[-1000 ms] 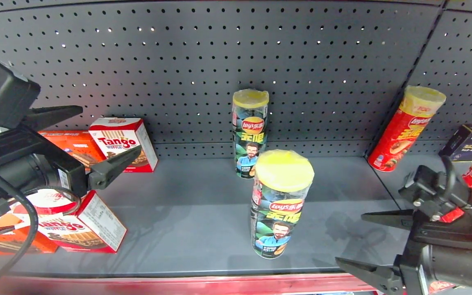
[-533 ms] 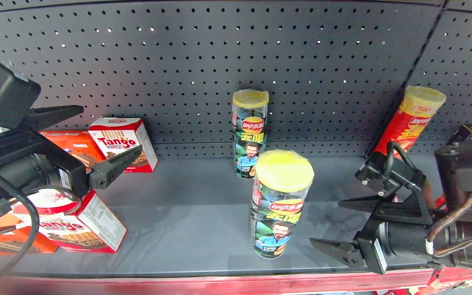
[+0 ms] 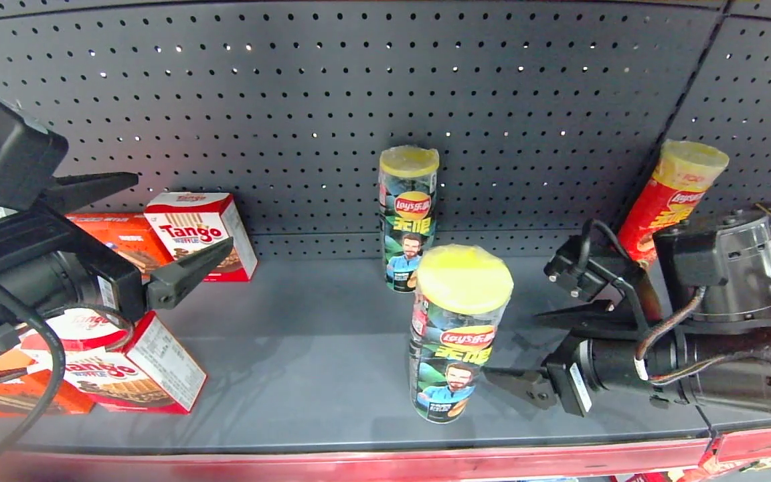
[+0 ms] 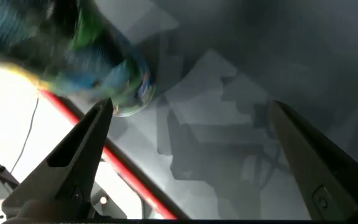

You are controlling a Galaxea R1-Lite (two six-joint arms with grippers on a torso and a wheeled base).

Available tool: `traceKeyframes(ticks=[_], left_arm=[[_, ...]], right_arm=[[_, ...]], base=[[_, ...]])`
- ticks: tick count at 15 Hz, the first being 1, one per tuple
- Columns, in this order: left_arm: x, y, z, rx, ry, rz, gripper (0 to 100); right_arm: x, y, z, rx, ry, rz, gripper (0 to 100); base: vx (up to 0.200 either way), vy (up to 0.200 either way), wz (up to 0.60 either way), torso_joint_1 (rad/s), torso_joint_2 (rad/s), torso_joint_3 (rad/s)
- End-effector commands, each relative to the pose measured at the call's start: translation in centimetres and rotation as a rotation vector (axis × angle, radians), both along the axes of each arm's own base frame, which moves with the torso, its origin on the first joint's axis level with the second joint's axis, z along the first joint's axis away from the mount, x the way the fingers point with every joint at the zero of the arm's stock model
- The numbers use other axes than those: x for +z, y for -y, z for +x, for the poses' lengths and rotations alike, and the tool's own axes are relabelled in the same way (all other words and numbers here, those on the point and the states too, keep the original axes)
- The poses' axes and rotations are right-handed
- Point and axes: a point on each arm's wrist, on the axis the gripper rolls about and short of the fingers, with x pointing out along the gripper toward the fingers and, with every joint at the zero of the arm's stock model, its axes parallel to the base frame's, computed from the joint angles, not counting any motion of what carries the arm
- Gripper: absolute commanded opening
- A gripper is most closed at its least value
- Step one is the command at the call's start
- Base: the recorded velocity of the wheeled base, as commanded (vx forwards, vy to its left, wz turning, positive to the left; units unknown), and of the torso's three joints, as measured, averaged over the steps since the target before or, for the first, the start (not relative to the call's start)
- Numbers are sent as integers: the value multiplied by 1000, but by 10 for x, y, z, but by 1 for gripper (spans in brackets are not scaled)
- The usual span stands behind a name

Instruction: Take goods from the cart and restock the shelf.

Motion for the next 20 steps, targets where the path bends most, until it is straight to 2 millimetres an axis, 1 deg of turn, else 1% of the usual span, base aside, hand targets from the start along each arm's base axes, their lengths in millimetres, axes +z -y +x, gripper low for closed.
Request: traceKeyframes(ticks=[1,6,9,11,15,20], left_arm=[[0,0,1,-1,-2,1,100],[-1,0,0,2,-2,1,100],[-1,0,0,2,-3,1,100],[-2,0,0,1,-6,2,100],[-3,0,0,2,-11,3,100],[-4,0,0,-2,-15,-27,100]], right_arm=[[0,-6,6,2,-3,-2,100],[-2,-9,9,7,-6,-7,100],[0,0,12,-27,0,-3,100],[0,0,13,-27,1,-2,100],[-3,-12,20,-6,-2,-8,100],[-5,-21,19,20,-8,-13,100]], base=[[0,0,0,0,0,0],[0,0,0,0,0,0],[0,0,0,0,0,0],[0,0,0,0,0,0],[0,0,0,0,0,0],[0,0,0,0,0,0]])
